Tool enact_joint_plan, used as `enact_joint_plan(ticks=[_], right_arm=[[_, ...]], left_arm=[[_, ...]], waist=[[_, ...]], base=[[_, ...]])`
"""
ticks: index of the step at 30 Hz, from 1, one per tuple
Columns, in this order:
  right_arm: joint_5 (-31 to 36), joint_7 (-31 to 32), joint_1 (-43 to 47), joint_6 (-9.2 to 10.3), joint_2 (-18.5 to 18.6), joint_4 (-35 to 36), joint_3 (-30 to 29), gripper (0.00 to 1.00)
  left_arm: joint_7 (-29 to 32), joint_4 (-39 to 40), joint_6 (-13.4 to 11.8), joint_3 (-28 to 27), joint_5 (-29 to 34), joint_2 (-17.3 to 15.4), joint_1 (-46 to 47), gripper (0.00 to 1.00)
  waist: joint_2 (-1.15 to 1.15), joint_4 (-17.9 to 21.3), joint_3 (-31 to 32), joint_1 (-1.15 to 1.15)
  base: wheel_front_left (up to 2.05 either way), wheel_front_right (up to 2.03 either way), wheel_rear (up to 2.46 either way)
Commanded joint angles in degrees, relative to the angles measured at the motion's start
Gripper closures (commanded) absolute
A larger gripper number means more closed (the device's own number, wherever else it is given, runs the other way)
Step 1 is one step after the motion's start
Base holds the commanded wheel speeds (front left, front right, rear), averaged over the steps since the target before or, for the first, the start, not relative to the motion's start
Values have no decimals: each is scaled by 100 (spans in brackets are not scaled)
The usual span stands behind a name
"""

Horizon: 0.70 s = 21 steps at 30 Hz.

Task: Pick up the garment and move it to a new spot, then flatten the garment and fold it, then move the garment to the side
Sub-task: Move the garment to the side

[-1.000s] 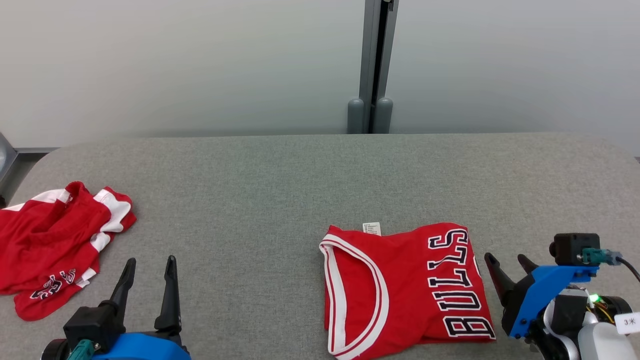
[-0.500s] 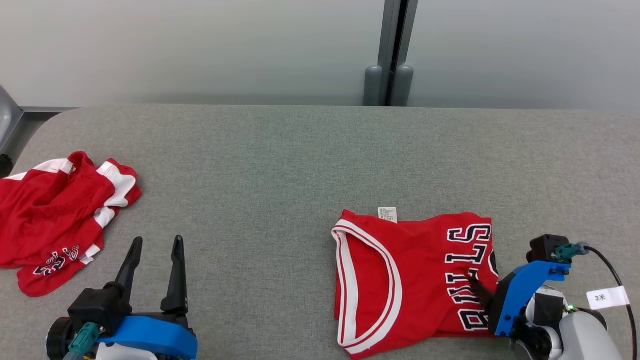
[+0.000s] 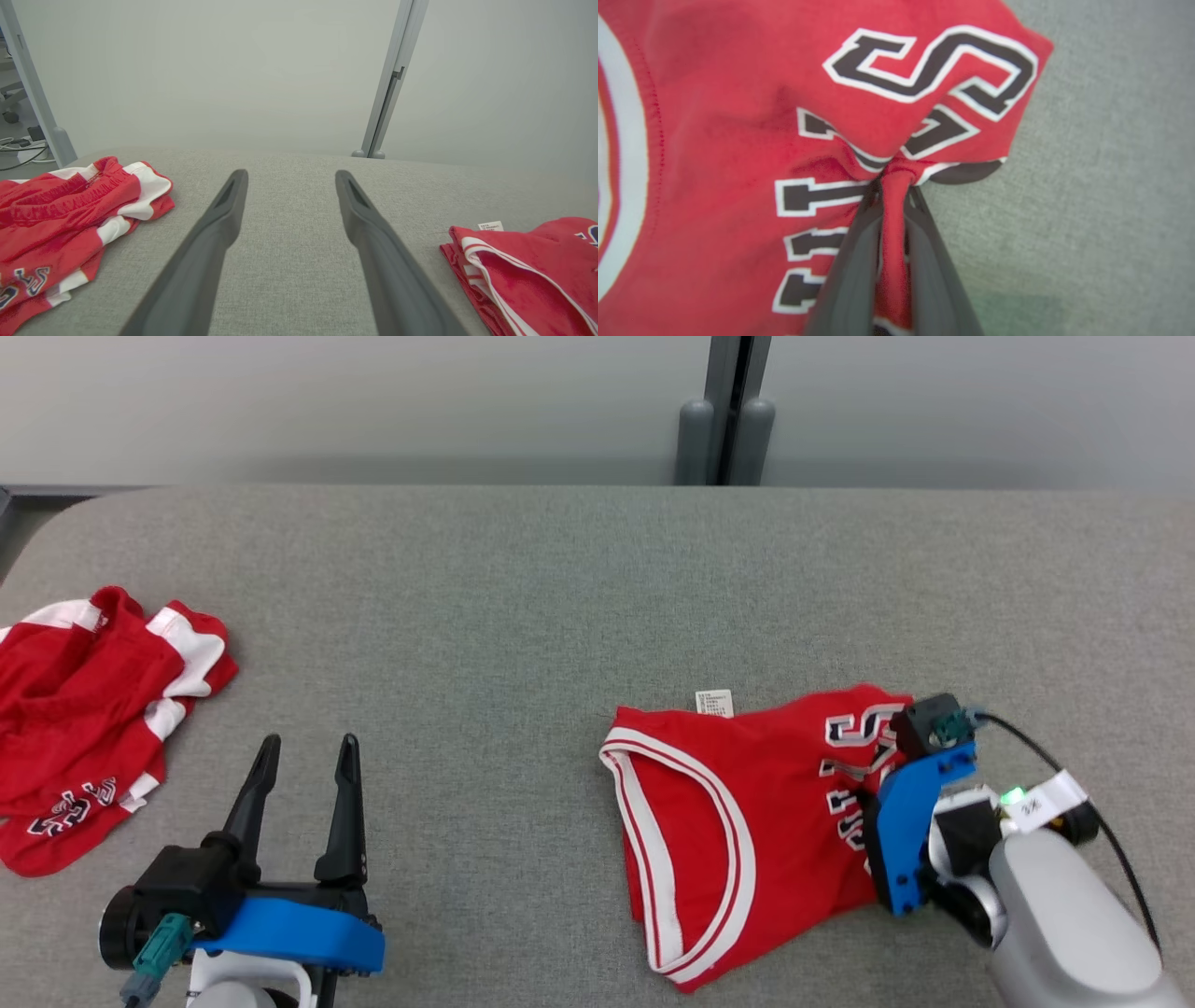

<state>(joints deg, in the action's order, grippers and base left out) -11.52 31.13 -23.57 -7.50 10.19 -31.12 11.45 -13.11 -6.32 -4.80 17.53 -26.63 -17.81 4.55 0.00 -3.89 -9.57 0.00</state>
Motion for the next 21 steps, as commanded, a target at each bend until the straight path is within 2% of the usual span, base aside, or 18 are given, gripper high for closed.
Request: enact_joint_plan(ticks=[1, 5, 10, 15, 21], right_arm=[[-3, -87, -289, 1, 174, 52, 135, 100], [-56, -327, -1052, 1, 734, 215, 592, 100], [51, -683, -2059, 1, 1424, 140, 738, 100], [357, -1214, -2697, 1, 2133, -106, 285, 100], [763, -1707, -3010, 2, 2590, -418, -452, 100]], left_arm=[[-35, 43, 24, 5, 48, 9, 139, 0], [-113, 168, 59, -39, 102, 16, 315, 0], [-175, 359, 119, -77, 247, 56, 602, 0], [-200, 491, 188, -69, 430, 170, 985, 0], [-208, 663, 309, -70, 664, 125, 1292, 0]], waist=[[0, -35, -129, 0], [0, 59, -502, 0], [0, 266, -1061, 0], [0, 420, -1536, 0], [0, 608, -2035, 0]], base=[[0, 0, 0], [0, 0, 0], [0, 0, 0], [0, 0, 0], [0, 0, 0]])
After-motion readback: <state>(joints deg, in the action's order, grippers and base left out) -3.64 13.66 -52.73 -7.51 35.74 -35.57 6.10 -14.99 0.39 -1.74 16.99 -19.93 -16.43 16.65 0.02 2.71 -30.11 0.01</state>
